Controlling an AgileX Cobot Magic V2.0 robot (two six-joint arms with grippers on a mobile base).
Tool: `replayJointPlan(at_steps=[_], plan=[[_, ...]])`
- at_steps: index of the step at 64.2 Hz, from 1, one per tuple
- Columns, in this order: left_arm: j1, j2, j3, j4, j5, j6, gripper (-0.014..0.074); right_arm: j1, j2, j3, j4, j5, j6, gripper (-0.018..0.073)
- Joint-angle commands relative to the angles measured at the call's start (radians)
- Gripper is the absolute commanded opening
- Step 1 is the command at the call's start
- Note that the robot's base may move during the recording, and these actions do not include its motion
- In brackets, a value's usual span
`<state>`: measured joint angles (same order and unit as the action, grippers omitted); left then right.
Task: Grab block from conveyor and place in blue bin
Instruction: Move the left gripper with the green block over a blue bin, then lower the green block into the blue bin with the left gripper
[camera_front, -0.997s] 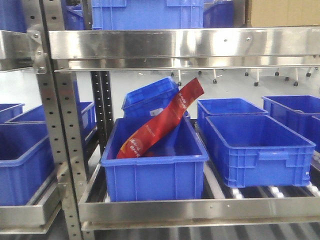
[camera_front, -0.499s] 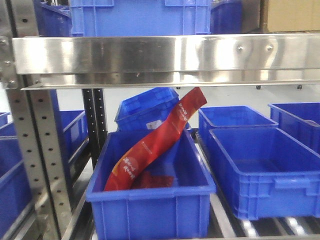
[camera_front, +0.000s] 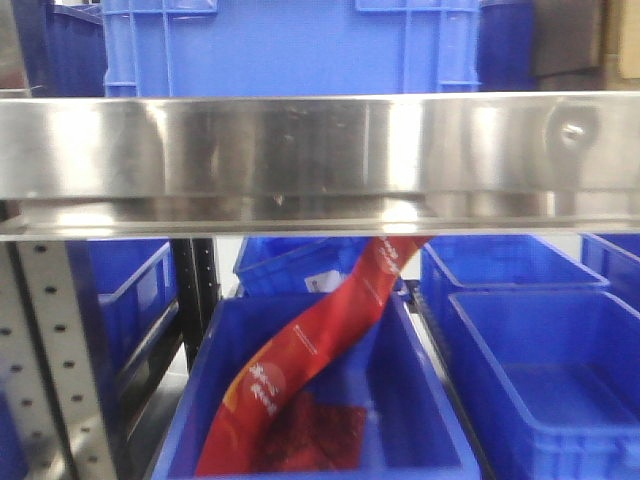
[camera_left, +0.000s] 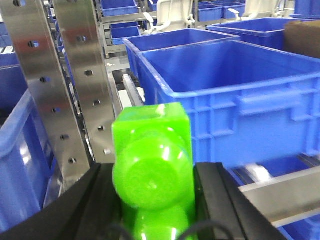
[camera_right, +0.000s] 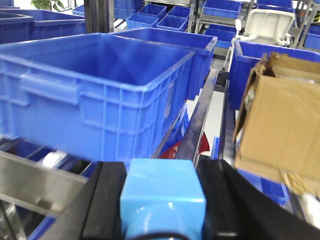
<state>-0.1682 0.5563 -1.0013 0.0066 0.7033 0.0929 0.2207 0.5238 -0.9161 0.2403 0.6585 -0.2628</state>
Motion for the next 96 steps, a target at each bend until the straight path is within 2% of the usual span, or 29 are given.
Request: replayJointPlan(at_steps=[1,96], plan=[[-0.006,-0.004,0.002,-0.001,-0.02,-0.006,-0.0111,0.0,0.001,0.0,-0.006,-0.025,-0.001,-0.0154],[-0.006,-0.004,0.002,-0.001,-0.02,-0.006,-0.0111,0.0,0.001,0.0,-0.006,-0.027,-0.001,-0.0154]])
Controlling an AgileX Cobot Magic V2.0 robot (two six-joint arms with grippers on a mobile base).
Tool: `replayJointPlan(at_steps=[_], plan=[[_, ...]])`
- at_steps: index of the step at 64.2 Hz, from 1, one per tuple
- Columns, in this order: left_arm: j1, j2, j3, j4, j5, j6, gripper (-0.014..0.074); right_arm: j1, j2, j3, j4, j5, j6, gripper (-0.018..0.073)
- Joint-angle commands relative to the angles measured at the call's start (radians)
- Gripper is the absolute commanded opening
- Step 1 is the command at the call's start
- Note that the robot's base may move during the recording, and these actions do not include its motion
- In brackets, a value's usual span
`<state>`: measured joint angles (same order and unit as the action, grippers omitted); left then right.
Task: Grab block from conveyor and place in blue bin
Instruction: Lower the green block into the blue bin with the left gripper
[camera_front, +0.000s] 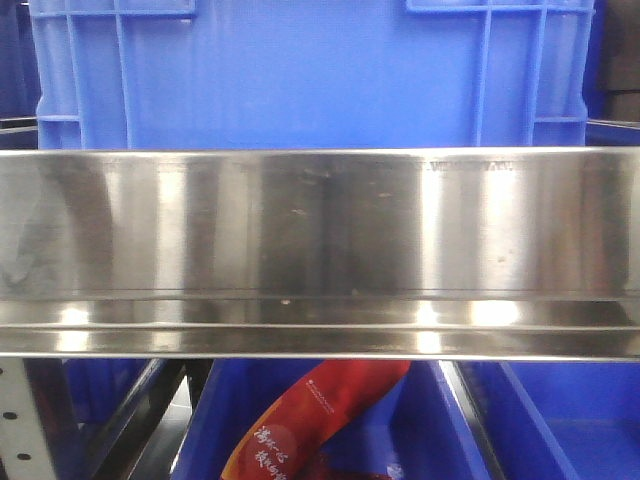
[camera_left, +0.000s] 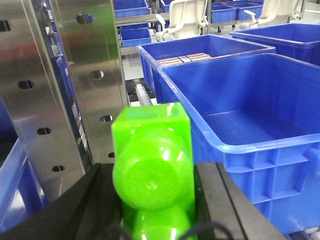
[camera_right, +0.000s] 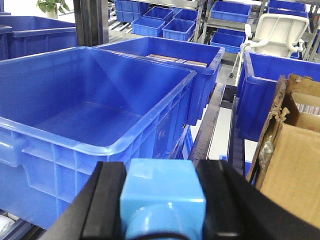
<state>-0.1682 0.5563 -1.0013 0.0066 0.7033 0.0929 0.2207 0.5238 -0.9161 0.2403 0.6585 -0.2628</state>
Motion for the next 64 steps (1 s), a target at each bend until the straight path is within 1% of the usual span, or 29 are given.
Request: replayJointPlan(at_steps=[1,32,41,43,47,49,53,56,64], plan=[[-0.006,-0.004,0.002,-0.001,-0.02,-0.006,-0.0111,0.0,0.001,0.0,-0.006,-0.027,-0.001,-0.0154],[-0.006,-0.004,0.002,-0.007,-0.026,-0.006,-0.0111,0.0,0.001,0.0,-0.004,-0.032,-0.001,-0.0154],[-0.01,-0.002,-0.003,-0.001,-0.078,-0.006,-0.0111,0.0,0.003,-0.002,0.011,-0.032,-0.001,-0.0154],[-0.014,0.003,-0.012,-0.001,-0.078,0.014,-0.0111,0.0,0.005,-0.005,0.018,-0.032,-0.001,-0.0154],[-0.042,0.031,-0.048,-0.001,-0.061,0.067,-0.0111,0.0,0.019,-0.023,0.036,-0.02,-0.001,-0.0154],[-0.058,0.047,-0.066,-0.001,-0.056,0.079,-0.0111,0.0,0.031,-0.04,0.047,-0.013,-0.001,-0.0154],[-0.099,0.093,-0.106,-0.001,-0.056,0.08,-0.0111,0.01,0.066,-0.075,0.057,-0.007,-0.002,-0.0154],[-0.14,0.13,-0.148,-0.007,-0.053,0.08,-0.0111,0.024,0.096,-0.113,0.057,-0.007,-0.002,-0.0154],[-0.248,0.267,-0.275,-0.007,0.009,0.08,-0.0111,0.09,0.21,-0.226,0.057,-0.007,-0.01,-0.0154]])
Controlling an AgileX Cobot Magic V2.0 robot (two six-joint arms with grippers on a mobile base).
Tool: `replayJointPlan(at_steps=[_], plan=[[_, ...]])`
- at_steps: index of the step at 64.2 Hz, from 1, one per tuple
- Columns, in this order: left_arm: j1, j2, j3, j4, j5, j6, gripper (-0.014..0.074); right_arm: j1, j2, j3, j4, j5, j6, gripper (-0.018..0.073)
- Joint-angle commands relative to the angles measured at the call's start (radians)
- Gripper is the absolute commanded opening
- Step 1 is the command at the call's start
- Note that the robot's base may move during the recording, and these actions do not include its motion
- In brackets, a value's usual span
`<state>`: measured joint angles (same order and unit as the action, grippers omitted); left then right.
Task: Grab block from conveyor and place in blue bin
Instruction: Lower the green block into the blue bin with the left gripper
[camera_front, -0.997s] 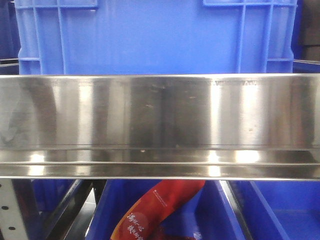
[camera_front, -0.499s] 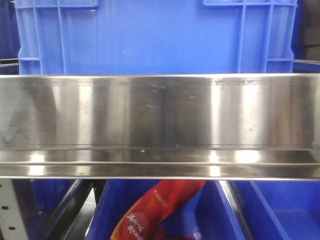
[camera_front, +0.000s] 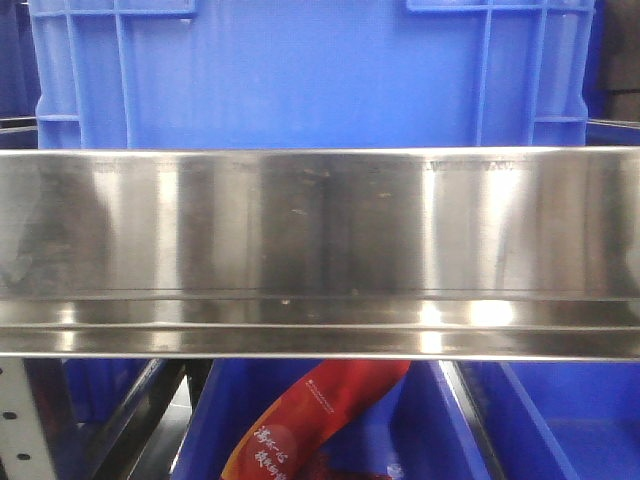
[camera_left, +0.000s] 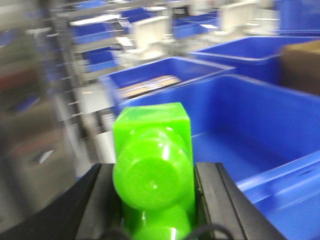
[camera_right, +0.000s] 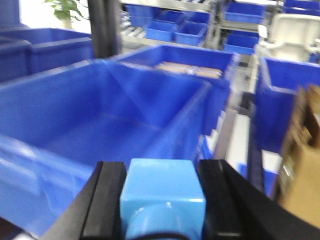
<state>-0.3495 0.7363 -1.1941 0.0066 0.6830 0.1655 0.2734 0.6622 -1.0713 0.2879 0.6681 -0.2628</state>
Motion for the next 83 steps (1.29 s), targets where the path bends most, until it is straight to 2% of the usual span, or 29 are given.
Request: replayJointPlan(at_steps=[1,9,18,30,53,59,66,75,79,83], plan=[[-0.08,0.104,-0.099,-0.007,0.046,0.007,-0.0111,0.046,0.086,-0.085,0.009,-0.015,-0.012,-0.0154],[-0.177,0.283,-0.261,-0.007,0.136,0.007,-0.0111,0.123,0.218,-0.209,0.009,-0.015,-0.02,-0.0154],[-0.223,0.458,-0.401,-0.007,0.17,0.007,-0.0111,0.207,0.381,-0.327,0.009,-0.004,-0.02,-0.0154],[-0.225,0.632,-0.478,-0.007,0.17,0.007,-0.0111,0.268,0.56,-0.393,0.009,0.006,-0.02,-0.0154],[-0.22,0.801,-0.478,-0.001,0.214,0.007,-0.0111,0.268,0.737,-0.392,0.002,0.015,-0.02,-0.0153],[-0.221,0.808,-0.478,-0.001,0.22,0.007,-0.0087,0.268,0.748,-0.392,0.002,0.017,-0.02,-0.0111],[-0.221,0.808,-0.478,-0.007,0.22,0.007,0.0039,0.268,0.749,-0.392,0.002,0.02,-0.02,0.002],[-0.221,0.808,-0.478,-0.007,0.22,0.007,0.0314,0.268,0.749,-0.392,0.002,0.02,-0.02,0.0314],[-0.221,0.808,-0.478,-0.007,0.22,0.007,0.0436,0.268,0.749,-0.392,0.002,0.02,-0.02,0.0406],[-0.221,0.808,-0.478,-0.007,0.22,0.007,0.0512,0.268,0.749,-0.392,0.002,0.02,-0.02,0.048]])
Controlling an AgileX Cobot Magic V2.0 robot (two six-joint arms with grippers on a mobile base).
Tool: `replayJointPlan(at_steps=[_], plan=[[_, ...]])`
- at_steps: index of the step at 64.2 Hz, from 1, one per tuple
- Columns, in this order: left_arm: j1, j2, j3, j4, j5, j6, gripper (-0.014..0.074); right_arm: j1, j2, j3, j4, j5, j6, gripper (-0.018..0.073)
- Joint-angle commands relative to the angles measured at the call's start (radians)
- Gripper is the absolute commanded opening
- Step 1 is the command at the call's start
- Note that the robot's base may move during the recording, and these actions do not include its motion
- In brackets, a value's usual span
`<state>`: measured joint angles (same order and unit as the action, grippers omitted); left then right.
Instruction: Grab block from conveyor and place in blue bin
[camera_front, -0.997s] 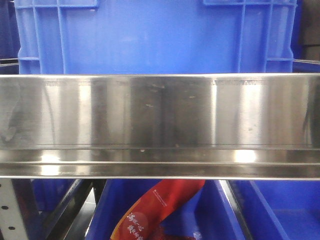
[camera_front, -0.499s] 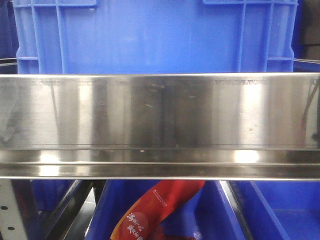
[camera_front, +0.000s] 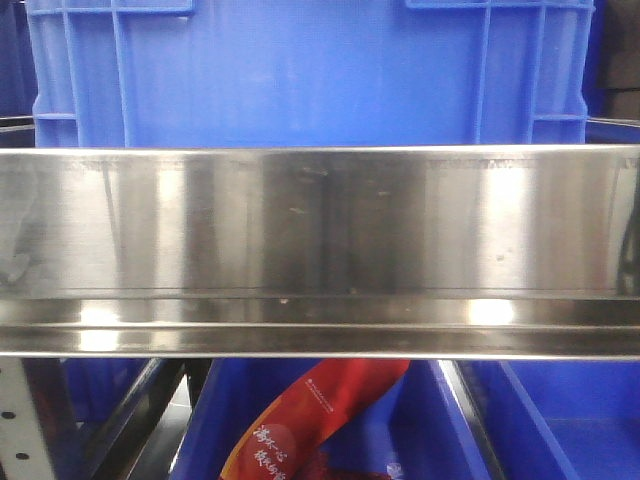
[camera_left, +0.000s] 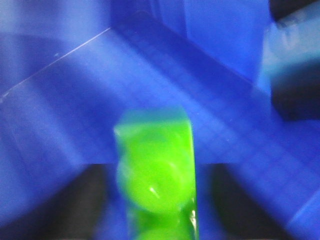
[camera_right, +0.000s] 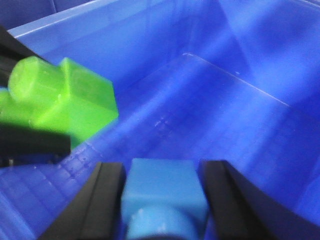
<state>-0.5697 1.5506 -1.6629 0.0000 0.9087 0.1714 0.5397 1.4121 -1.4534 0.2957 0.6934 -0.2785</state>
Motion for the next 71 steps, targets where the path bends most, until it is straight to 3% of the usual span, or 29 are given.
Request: replayJointPlan(at_steps=[1,9,15,25,28,37,51,71], plan=[[0.0,-0.006,-0.01,0.0,-0.006,0.001,0.0521,0.002,-0.002,-0.01,-0.006,-0.006,-0.005,0.0484],[0.0,-0.019,-0.01,0.0,-0.006,0.001,0.0523,0.002,-0.02,-0.01,-0.006,-0.004,-0.002,0.0434],[0.0,-0.045,-0.01,0.0,-0.004,0.001,0.0474,0.002,-0.055,-0.01,-0.006,-0.002,-0.002,0.0267],[0.0,-0.128,-0.01,0.0,0.025,-0.012,0.0236,0.002,-0.145,-0.01,-0.006,0.009,-0.002,-0.0071],[0.0,-0.167,-0.01,0.0,0.044,-0.046,0.0118,0.002,-0.175,-0.006,-0.006,0.008,-0.002,-0.0162],[0.0,-0.282,0.047,0.0,0.055,-0.077,-0.0109,0.002,-0.294,0.06,-0.006,-0.016,-0.002,-0.0153],[0.0,-0.521,0.302,0.0,-0.052,-0.108,-0.0111,0.002,-0.558,0.306,-0.006,-0.128,-0.002,-0.0153],[0.0,-0.904,0.81,0.0,-0.407,-0.15,-0.0111,0.002,-0.882,0.703,-0.015,-0.234,-0.002,-0.0153]])
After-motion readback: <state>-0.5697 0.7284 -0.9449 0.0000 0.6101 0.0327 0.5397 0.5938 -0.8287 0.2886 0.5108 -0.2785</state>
